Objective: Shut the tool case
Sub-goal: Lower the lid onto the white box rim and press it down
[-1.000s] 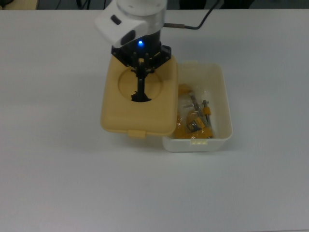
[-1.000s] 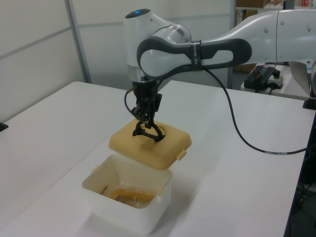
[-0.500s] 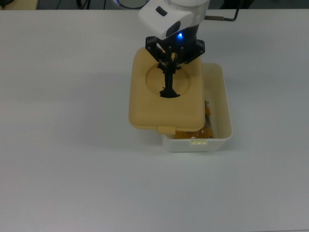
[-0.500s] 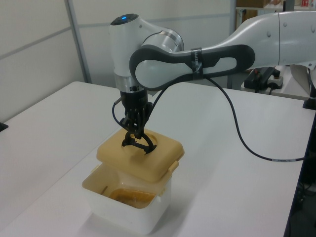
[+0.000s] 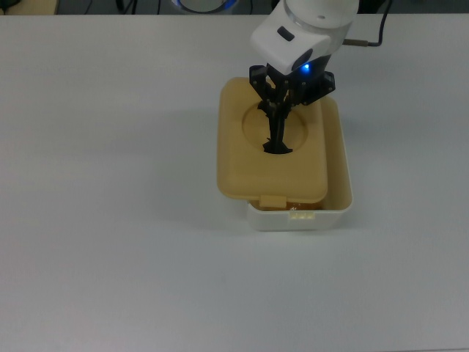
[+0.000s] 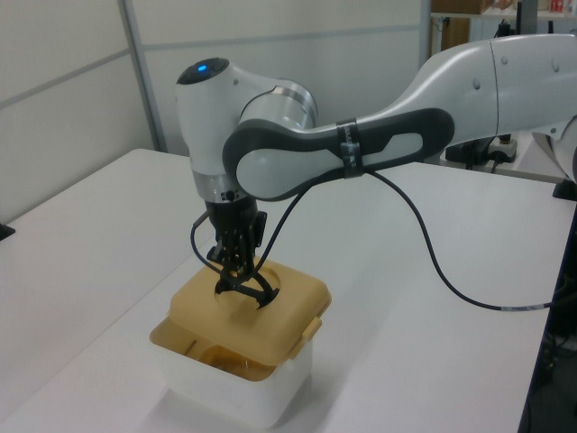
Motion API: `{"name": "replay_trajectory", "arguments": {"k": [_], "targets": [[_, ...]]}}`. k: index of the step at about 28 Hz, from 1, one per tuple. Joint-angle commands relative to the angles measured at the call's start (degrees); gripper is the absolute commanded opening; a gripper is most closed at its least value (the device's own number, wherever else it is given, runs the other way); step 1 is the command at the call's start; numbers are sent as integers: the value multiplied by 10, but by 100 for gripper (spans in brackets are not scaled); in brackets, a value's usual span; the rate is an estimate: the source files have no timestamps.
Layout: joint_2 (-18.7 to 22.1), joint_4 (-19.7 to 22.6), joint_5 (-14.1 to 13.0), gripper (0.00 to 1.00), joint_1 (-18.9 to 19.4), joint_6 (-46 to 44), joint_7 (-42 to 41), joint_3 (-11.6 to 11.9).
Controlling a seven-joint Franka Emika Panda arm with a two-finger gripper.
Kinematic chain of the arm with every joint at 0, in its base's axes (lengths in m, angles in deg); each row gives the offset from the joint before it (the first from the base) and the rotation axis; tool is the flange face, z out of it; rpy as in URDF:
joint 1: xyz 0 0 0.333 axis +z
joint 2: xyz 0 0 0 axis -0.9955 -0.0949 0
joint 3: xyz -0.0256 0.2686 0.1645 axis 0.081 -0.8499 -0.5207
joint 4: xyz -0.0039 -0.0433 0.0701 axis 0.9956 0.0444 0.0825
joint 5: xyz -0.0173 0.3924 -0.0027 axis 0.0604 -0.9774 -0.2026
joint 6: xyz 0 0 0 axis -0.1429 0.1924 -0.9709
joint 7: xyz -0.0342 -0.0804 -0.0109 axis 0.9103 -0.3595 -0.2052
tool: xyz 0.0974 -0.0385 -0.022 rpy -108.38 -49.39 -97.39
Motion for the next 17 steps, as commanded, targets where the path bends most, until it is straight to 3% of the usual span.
{"name": "replay_trajectory", "arguments": {"k": [1,10,17], "targets": [[-1,-7,16,0,6,-16,18,-3],[-13,-7,32,0,7,-15,43,-23],[-17,-7,36,0,18,-13,47,-24]]}}
